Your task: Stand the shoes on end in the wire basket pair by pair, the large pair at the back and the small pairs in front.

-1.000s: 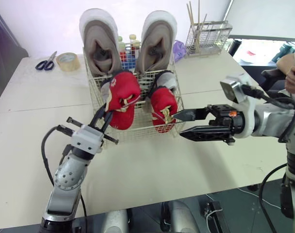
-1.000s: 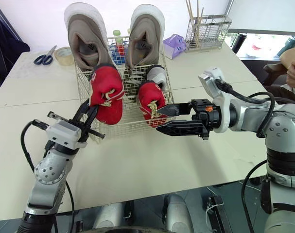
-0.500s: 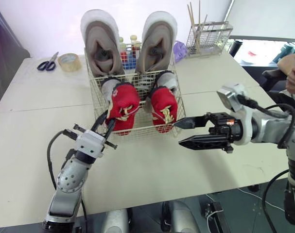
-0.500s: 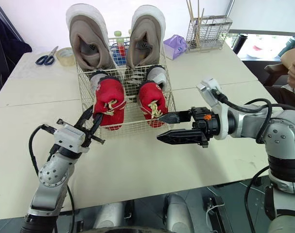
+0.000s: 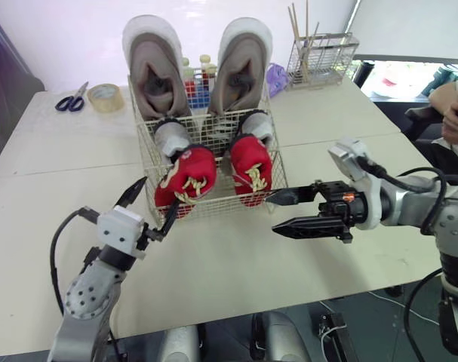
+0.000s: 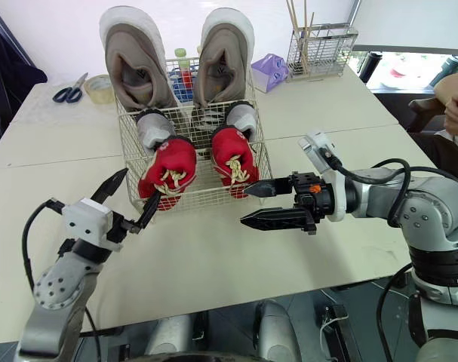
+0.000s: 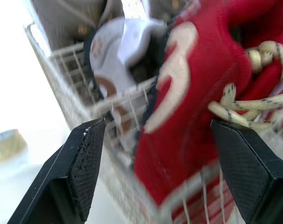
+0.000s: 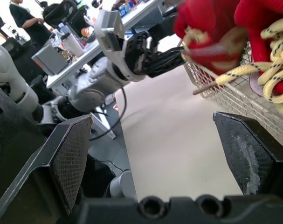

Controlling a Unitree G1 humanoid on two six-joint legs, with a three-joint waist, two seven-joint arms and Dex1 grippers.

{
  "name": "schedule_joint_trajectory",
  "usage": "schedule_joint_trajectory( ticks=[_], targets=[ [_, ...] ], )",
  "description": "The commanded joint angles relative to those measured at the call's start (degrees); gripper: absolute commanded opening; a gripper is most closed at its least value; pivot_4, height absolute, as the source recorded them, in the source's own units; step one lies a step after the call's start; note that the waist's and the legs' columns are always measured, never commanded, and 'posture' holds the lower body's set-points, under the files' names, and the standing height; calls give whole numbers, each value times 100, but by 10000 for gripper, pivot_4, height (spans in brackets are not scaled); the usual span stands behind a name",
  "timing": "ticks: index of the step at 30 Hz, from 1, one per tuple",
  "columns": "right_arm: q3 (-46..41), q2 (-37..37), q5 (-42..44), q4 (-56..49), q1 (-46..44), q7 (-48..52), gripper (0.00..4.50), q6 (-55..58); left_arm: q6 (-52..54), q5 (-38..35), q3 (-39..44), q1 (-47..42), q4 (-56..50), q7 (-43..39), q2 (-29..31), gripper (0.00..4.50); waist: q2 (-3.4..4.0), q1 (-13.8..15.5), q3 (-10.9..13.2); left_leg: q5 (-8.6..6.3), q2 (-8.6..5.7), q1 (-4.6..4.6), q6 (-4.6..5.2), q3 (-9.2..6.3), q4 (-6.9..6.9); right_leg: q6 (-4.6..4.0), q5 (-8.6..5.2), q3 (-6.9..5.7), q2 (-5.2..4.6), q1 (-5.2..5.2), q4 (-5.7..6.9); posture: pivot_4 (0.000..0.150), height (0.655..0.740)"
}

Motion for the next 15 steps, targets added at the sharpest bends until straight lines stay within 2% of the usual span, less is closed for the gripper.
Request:
schedule_joint_trajectory(
  ticks=[1, 7, 10, 11, 12, 13, 15],
  targets=[
    [41, 63, -80, 20, -70, 117, 45000, -157, 349, -196, 228, 99, -262, -124, 156, 37065, 0, 4, 0, 0, 0, 0, 0, 0, 0, -1, -1, 0, 0, 0, -1, 1500, 7400],
    [136, 115, -214, 119, -110, 220, 45000, -236, 973, -723, 679, 320, -604, -270, 372, 37065, 0, -12, 0, 0, 0, 0, 0, -2, 0, -1, -1, 0, 0, -2, -2, 1500, 7400],
    [151, 116, -230, 84, -63, 260, 45000, -224, 1845, -1482, 1215, 589, -1000, -201, 501, 37065, 0, -17, 0, 0, 0, -1, 0, -3, -1, -1, -1, 0, 0, -2, -1, 1500, 7400],
    [153, 104, -232, 60, -27, 274, 45000, -219, 2222, -1971, 1476, 666, -1179, -93, 546, 37065, 1, -17, 1, 0, 1, 0, 0, -5, 0, 0, -1, 0, 1, -2, -1, 1500, 7400],
    [160, 55, -252, 24, 39, 306, 45000, -212, 2434, -3042, 1917, 852, -1338, 52, 640, 37065, -1, -17, 2, 0, 1, 0, 0, -5, -1, 0, -2, 1, 0, -2, -1, 1500, 7400],
    [158, 11, -272, -2, 101, 341, 45000, -218, 2522, -4124, 2343, 1026, -1415, 136, 736, 39755, -7, -22, 5, 0, 1, -1, 0, -8, -1, 1, -2, 1, 1, -4, -1, 1500, 7400],
    [132, -57, -289, -25, 191, 384, 45000, -221, 2606, -5699, 3029, 1323, -1378, 165, 980, 44851, -6, -16, 9, -1, 7, -2, -1, -15, -2, 6, -5, 1, 1, -4, -1, 1500, 7400]
  ],
)
